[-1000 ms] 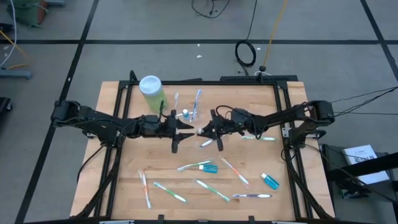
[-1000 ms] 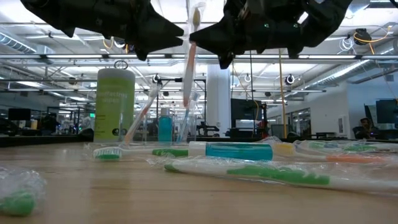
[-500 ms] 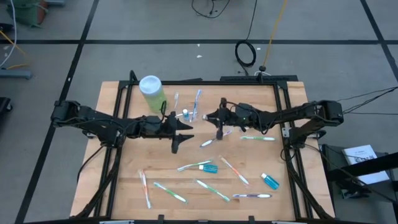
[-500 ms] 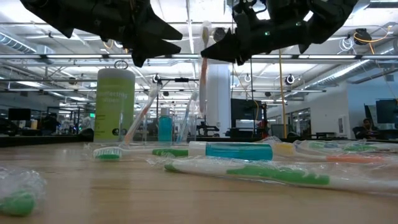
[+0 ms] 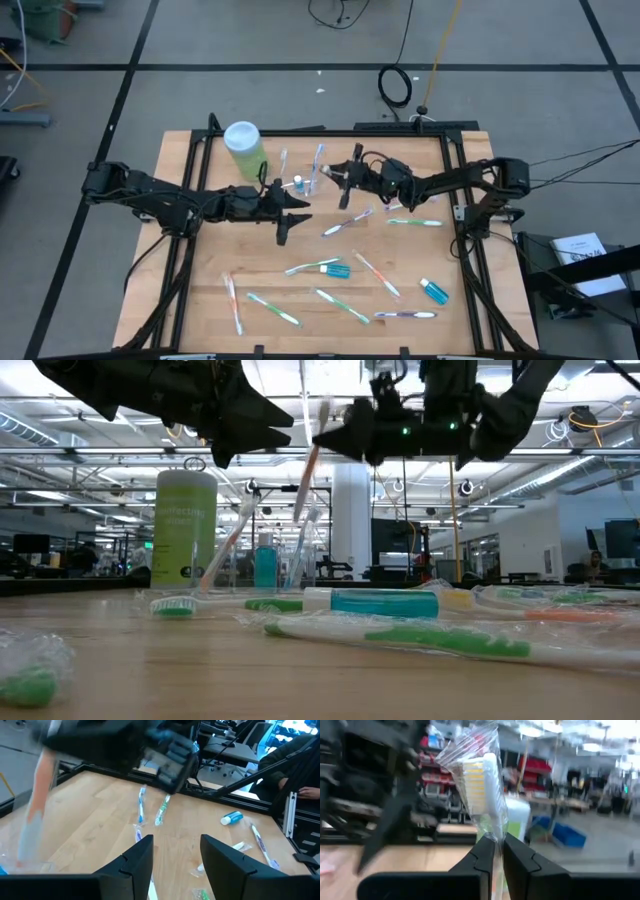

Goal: Pick & Place toothbrushing station
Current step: Put the orange toothbrush into the transparent organizer, then put the purple toothbrush into the transparent organizer

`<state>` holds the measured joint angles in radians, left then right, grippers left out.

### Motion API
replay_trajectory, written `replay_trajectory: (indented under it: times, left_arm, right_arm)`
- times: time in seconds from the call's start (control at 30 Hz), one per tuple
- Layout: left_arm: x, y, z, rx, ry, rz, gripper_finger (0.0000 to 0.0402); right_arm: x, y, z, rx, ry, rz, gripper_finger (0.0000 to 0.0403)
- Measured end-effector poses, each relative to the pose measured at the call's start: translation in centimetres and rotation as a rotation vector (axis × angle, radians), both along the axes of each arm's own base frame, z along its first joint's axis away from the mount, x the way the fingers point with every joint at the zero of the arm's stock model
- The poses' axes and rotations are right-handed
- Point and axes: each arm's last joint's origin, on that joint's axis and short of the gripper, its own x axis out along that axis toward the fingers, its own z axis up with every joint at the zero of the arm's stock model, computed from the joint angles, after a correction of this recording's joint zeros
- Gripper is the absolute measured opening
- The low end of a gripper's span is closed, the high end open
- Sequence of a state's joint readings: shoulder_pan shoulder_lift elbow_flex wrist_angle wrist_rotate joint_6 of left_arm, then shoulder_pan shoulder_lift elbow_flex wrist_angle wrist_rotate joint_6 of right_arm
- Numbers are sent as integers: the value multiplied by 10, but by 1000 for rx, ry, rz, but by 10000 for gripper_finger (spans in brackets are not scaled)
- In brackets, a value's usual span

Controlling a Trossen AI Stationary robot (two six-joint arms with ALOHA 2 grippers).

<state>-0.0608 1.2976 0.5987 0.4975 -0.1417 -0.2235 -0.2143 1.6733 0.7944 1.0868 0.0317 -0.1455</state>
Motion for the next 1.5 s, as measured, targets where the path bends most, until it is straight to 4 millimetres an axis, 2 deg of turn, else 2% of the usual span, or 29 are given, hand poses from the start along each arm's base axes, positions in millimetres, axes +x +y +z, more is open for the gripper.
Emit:
replay_trajectory:
  times: [0.27,0.57,0.8,1.23,1.37,1.5]
  left_arm:
    - [0,0,0,0,0,0,165]
    - [0,0,0,0,3,0,166]
    - [0,0,0,-1,4,0,166]
    - [0,0,0,5,4,-2,166]
    - [0,0,0,8,5,-2,166]
    - [0,0,0,9,5,-2,166]
  right_arm:
    - [5,-22,-36,107,85,-97,18]
    - [1,-38,-48,342,93,-139,35]
    - [0,-41,-48,347,92,-149,58]
    - [0,-41,-48,399,78,-148,139]
    - [-3,-41,-39,312,99,-155,155]
    - [-13,-38,-25,275,218,-168,161]
